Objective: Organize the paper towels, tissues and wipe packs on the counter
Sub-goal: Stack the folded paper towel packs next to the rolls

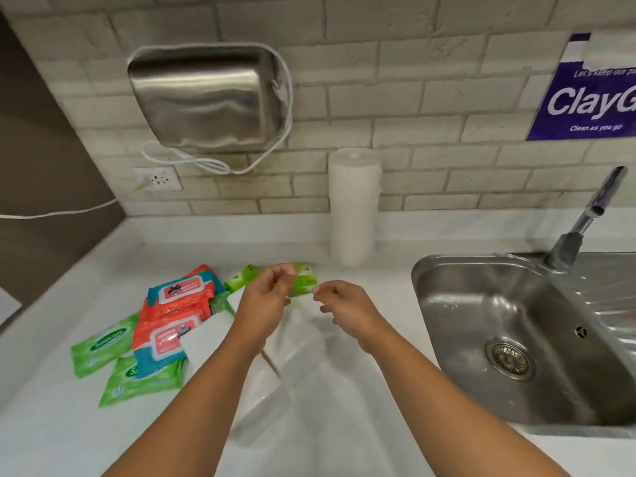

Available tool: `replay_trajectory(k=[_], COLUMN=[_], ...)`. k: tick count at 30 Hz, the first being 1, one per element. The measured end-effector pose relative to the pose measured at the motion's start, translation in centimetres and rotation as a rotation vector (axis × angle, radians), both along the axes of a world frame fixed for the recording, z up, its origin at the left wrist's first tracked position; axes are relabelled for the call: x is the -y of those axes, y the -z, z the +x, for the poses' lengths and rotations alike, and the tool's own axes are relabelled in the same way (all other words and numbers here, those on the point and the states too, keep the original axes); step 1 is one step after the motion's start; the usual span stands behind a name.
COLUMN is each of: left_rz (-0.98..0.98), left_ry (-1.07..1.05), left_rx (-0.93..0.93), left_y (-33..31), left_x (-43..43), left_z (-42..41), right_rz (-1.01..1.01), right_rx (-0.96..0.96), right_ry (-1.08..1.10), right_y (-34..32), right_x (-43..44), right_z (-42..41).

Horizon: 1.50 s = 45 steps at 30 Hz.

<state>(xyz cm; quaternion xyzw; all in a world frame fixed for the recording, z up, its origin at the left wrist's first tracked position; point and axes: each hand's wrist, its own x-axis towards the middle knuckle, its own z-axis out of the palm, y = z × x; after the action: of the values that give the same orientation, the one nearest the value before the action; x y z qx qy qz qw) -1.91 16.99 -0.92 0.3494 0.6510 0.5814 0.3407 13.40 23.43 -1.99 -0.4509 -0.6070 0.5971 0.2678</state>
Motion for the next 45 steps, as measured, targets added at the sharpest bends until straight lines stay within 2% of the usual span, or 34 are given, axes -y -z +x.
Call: replay_trajectory(k=[3, 9, 13, 15, 18, 22, 25, 28, 35, 40, 45], left_rz=[-0.036, -0.217, -0.272, -0.314, -0.383, -0.335, -0.411, -0.439, -0.434, -0.259, -0.026], left_ry=[-0.057, -0.149, -0.205, -0.221, -0.231, -0.144, -0.047, 0.0, 0.127, 0.073, -0.005], left_rx=[-0.108, -0.514, -0.712, -0.743, -0.61, -0.256, -0.079, -0.013, 0.205, 0.215, 0.173], left_y=[0.9, 3.7, 6.0, 7.1, 8.3, 9.2, 9.3, 9.7, 8.9, 8.4, 6.8], left_x=[3.9, 10.3, 12.9, 13.8, 14.8, 15.9, 16.7, 17.1, 17.6, 18.6, 18.9], left_z=[-0.3, -1.7, -3.2, -3.8, -4.6, -5.2, -5.2, -5.6, -6.3, -6.8, -7.4], right_rz=[0.103, 0.302, 0.344, 0.349, 0.364, 0.33, 0.332, 0.297, 0.114, 0.141, 0.15], right_rx=[0.034, 0.151, 0.283, 0.331, 0.371, 0.442, 0.52, 0.52, 0.343, 0.258, 0.09], right_ry=[-0.039, -0.088, -0.171, -0.176, -0.147, -0.164, -0.209, -0.224, -0.207, -0.132, -0.027], right_y=[1.6, 3.9, 4.8, 5.0, 5.1, 5.5, 5.6, 5.3, 4.5, 3.5, 2.5], right_x=[2.8, 8.1, 10.7, 11.5, 12.5, 14.1, 15.1, 15.8, 17.6, 18.6, 19.3], right_z=[-1.2, -2.7, -3.4, -3.9, -4.7, -5.6, -6.5, -7.2, -8.6, -9.2, -10.1])
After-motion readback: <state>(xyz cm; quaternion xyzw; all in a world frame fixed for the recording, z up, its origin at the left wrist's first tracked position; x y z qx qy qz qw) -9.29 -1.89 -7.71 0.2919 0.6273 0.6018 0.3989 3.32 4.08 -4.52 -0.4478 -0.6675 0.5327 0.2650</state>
